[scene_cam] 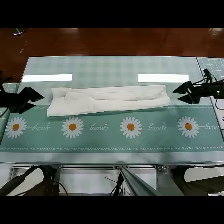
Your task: Fold the shirts.
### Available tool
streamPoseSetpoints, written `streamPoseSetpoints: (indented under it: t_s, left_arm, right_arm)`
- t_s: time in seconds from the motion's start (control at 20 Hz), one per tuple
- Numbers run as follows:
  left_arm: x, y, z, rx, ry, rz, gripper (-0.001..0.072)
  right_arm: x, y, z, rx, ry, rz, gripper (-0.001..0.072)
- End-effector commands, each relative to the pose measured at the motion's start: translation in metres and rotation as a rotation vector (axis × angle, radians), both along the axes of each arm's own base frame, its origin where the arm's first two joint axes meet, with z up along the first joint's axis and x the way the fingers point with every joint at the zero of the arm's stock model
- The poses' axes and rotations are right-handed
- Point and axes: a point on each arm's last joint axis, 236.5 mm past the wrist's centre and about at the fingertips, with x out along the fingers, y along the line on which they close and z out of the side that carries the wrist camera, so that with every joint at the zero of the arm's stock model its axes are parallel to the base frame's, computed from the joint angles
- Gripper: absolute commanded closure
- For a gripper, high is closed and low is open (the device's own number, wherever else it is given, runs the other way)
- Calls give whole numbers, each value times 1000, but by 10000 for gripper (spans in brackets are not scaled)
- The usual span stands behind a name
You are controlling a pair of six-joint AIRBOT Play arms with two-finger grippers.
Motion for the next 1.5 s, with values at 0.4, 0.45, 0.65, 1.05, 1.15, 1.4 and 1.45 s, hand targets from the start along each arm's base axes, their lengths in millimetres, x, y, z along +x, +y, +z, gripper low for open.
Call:
streamPoseSetpoints:
  t_s: [0.4,0.45,0.65,1.05,1.15,1.4,1.45]
  left_arm:
    - [-15,-134,-12,-161,-77,-234,17]
    - [-15,-144,-16,-183,-64,-244,170]
    - [-19,-184,-13,-239,-87,-342,680]
    - [-21,-311,-23,-191,-93,-584,683]
    - [-15,-351,-27,-195,-104,-618,683]
    - [-37,-462,-41,-232,-77,-808,682]
    - [-46,-480,-46,-244,-52,-842,682]
  right_arm:
    - [4,98,-23,88,-5,220,447]
    - [3,102,-19,109,-1,221,695]
    - [-21,95,22,94,-19,317,689]
    - [-98,94,160,-185,-317,360,689]
    - [-121,101,180,-208,-373,326,689]
    - [-161,122,212,-195,-479,294,689]
    - [-163,126,219,-185,-503,295,689]
